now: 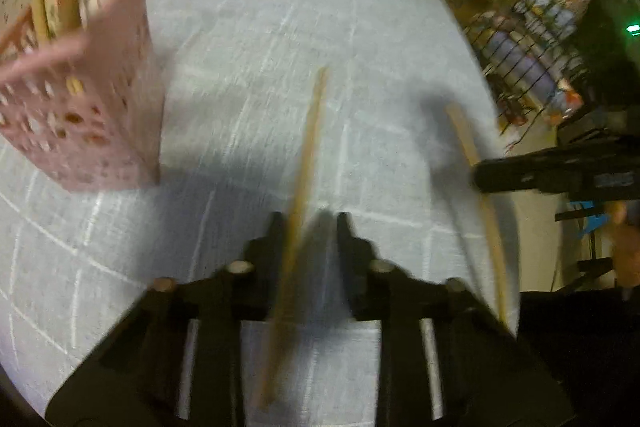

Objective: Organize utensils
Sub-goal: 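Grasp the other wooden chopstick with the left tool while the right tool holds its chopstick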

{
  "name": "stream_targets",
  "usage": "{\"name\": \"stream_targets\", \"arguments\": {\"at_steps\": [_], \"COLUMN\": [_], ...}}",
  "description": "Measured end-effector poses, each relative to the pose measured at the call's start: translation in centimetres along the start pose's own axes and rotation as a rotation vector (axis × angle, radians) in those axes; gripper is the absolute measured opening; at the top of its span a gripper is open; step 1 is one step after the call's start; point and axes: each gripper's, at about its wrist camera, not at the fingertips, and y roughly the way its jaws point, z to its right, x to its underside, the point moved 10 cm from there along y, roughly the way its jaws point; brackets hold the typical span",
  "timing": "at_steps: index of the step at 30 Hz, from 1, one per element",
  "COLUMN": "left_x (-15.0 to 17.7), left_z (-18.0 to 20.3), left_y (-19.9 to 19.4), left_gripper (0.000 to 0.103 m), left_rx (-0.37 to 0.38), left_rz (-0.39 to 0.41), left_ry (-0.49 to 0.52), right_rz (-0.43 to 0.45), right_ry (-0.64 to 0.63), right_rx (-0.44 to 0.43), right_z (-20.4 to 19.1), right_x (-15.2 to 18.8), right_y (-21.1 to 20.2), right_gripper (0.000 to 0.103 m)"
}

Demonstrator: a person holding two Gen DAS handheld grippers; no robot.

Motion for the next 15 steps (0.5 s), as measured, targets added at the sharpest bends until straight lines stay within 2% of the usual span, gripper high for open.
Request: {"name": "stream_targets", "arguments": {"at_steps": [6, 12, 15], "left_x": [2.0, 7.0, 7.2], "left_z": [-0.4, -0.6, -0.8], "left_y": [-1.9, -3.1, -3.5], "left_gripper": [0.008, 0.008, 0.009], "left_rx": [-0.018, -0.016, -0.029], "left_rz": [-0.035, -0.148, -0.148], "left_ry": [-0.064, -0.017, -0.01], "right_rz": [0.007, 0.007, 0.004], "right_ry": [0.001, -0.009, -0.011], "right_rx": [-0.021, -0.043, -0.046], "right_z": [0.2, -1.2, -1.8], "right_x": [0.3, 0.0, 0.0], "right_y": [-1.2, -1.0, -0.9], "right_gripper": [0.006, 0.006, 0.006]}}
